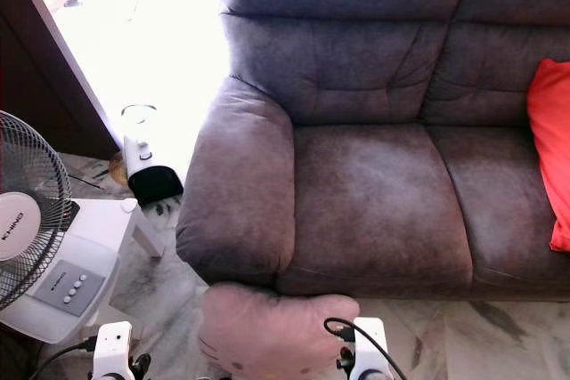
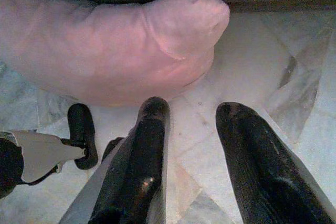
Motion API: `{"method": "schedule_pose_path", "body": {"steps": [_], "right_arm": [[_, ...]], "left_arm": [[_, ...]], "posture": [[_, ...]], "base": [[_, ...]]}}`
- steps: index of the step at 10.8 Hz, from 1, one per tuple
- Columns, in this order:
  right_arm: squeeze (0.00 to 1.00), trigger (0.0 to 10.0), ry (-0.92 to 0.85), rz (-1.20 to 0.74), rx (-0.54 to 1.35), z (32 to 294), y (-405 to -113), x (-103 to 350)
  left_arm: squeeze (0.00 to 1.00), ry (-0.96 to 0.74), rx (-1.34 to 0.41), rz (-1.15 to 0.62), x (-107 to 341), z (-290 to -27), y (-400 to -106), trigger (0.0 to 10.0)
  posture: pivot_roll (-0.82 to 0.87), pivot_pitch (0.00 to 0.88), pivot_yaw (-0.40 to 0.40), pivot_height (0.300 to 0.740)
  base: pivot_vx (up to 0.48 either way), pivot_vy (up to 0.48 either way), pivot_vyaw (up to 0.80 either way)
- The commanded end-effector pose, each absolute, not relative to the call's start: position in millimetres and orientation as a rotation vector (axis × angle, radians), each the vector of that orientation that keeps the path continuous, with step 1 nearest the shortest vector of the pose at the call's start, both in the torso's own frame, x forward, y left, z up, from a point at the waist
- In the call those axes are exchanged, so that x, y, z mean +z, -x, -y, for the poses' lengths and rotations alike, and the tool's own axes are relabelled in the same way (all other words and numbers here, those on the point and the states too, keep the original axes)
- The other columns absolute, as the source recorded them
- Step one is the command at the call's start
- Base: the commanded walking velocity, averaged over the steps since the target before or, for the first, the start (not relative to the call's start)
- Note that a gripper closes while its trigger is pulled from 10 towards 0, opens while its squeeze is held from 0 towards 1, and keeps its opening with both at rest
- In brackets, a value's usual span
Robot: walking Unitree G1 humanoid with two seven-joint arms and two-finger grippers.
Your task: Move the pillow to the sofa from floor
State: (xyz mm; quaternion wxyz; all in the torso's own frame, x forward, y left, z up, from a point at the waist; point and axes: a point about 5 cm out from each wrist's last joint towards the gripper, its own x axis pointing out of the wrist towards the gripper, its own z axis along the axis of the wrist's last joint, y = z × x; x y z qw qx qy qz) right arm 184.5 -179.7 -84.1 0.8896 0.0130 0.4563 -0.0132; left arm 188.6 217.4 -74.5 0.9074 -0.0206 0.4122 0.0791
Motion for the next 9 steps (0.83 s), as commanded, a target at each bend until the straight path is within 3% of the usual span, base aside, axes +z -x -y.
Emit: {"method": "schedule_pose_path", "body": {"steps": [1,9], "right_arm": [[0.00,10.0,-0.028,-0.974,-0.031,178.3,-179.6,-86.9],[0.00,10.0,-0.024,-0.963,-0.025,184.4,-176.7,-87.1]], "left_arm": [[0.00,0.032,0.162,-0.887,-78.9,-217.4,-180.5,10.0],[0.00,0.044,0.167,-0.883,-79.2,-214.7,-181.0,10.0]], "posture": [[0.10,0.137,-0.027,0.740],[0.10,0.126,-0.032,0.740]], "base": [[0.000,-0.270,0.00],[0.000,-0.077,0.00]]}}
